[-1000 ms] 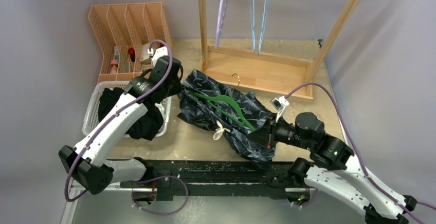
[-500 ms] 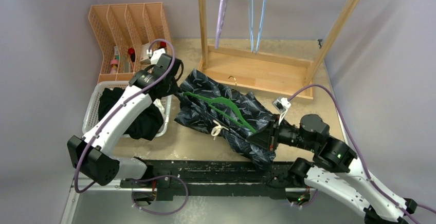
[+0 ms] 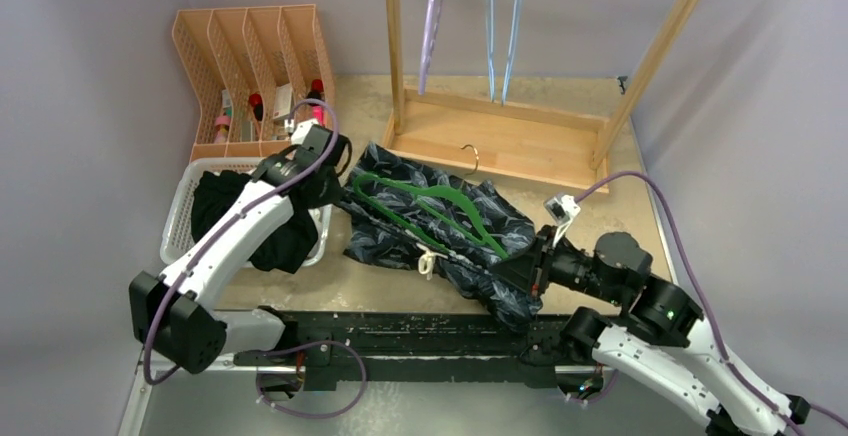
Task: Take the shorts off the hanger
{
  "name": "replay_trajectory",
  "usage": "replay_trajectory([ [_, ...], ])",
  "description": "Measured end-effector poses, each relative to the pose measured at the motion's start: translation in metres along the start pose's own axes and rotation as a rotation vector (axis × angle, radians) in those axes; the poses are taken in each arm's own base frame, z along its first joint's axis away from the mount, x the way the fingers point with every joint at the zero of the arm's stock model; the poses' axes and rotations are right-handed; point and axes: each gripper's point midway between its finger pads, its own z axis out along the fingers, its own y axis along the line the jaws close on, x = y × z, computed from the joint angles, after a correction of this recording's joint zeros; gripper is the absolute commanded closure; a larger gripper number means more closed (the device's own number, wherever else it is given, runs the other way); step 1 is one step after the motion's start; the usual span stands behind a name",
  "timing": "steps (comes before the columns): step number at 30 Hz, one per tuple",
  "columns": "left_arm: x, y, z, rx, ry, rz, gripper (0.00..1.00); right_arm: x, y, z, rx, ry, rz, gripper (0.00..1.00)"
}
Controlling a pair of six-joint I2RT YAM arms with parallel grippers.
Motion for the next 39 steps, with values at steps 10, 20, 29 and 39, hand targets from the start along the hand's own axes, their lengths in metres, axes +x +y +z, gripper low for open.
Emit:
replay_trajectory([
  [10,0.001,-0.002,-0.034,0.236,-0.052,-0.086,0.94,0.004,-0.026,0.043,0.14,0.076,0.074,1.0],
  [20,0.044,0.021,-0.019,0.182,0.039,-0.104,0.97,-0.015,-0.009,0.05,0.061,-0.023,0.115,1.0],
  [29,0.033,0.0,-0.033,0.315,0.014,-0.163,0.4,-0.002,-0.034,0.062,0.195,0.039,0.167,1.0],
  [39,0.037,-0.025,-0.071,0.511,-0.035,-0.199,0.36,0.03,-0.078,0.089,0.398,0.165,0.219,1.0],
])
